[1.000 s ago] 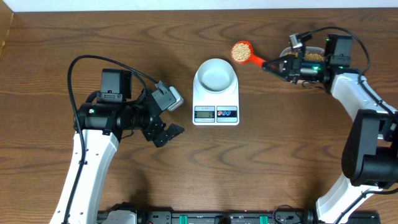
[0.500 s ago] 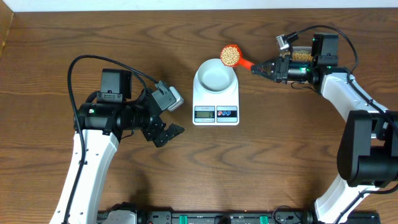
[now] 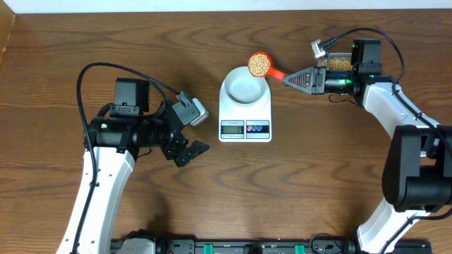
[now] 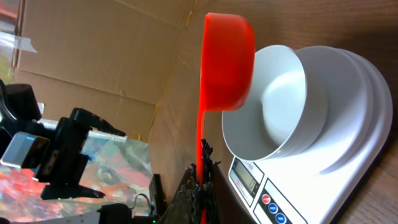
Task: Scoop item into bowl and weigh 50g on scale
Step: 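Tip the red scoop with the right gripper to pour soybeans into the bowl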
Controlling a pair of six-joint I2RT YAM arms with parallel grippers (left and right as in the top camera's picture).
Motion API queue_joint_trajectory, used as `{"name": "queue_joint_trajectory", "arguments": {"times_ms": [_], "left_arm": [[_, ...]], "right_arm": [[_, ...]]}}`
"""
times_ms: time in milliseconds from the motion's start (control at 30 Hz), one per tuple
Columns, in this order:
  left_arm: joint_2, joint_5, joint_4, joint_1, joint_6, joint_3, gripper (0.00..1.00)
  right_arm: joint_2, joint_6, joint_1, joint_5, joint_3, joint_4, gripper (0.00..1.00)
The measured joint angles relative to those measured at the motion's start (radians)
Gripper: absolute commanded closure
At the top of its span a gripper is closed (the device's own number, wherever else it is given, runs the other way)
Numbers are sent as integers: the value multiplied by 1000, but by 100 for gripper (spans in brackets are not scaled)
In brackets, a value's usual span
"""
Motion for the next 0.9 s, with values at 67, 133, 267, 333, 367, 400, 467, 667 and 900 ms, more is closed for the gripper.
{"name": "queue_joint_trajectory", "arguments": {"times_ms": [67,133,267,333,367,400,467,667,900], "left_arm": [[0,0,0,0,0,0,1],[0,0,0,0,0,0,2],[0,0,0,0,0,0,1],[0,0,0,0,0,0,1],[0,0,0,0,0,0,1],[0,0,0,0,0,0,2],[0,0,0,0,0,0,1],[0,0,0,0,0,0,1],[0,0,0,0,0,0,1]], "right_arm": [[0,-14,0,1,0,-1,99],[0,-26,0,2,0,-1,99],[0,-57,0,4,0,-7,99],[0,-82,2,6,0,-17,99],[0,-99,5,8,0,-27,99],[0,-109,7,10,0,-33,99],[0,-130,14,24,0,-46,99],[0,-201,26,68,0,-53,99],[0,-320,26,142,0,-86,99]]}}
